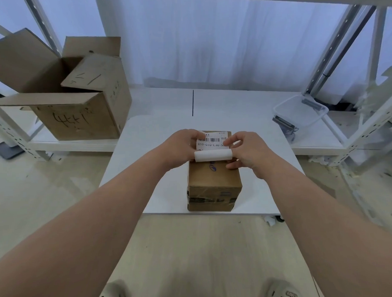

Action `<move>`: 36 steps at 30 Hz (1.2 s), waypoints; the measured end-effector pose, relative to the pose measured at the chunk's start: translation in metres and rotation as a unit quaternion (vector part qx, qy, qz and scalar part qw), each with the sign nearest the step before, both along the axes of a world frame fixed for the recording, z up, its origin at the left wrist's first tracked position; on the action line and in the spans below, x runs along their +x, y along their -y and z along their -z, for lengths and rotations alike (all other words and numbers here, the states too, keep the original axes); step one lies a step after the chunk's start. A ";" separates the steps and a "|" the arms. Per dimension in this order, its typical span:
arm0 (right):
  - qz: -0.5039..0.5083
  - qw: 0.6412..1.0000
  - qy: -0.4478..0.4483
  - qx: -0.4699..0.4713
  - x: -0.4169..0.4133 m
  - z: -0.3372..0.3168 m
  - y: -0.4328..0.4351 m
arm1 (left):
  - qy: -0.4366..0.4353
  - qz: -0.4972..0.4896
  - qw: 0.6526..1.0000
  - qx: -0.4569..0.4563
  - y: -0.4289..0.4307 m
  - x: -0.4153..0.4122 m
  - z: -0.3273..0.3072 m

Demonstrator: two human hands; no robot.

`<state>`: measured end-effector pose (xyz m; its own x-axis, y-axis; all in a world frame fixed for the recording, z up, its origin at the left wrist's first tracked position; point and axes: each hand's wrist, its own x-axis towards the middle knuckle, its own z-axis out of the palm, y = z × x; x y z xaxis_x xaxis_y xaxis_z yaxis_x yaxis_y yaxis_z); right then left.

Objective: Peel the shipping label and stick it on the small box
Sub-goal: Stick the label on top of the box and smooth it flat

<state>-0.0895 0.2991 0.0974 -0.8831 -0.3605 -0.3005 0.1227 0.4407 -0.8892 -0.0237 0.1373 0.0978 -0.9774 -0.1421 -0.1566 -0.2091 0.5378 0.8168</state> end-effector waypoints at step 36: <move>-0.022 0.993 -0.109 0.027 0.002 0.010 0.000 | -0.044 -0.041 0.998 0.002 0.006 0.005 0.006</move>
<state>-0.0870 0.2990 0.0879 -0.9130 -0.3889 -0.1237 -0.0912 0.4899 -0.8670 -0.0190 0.1317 0.0920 -0.9724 -0.2222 -0.0707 -0.1791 0.5176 0.8367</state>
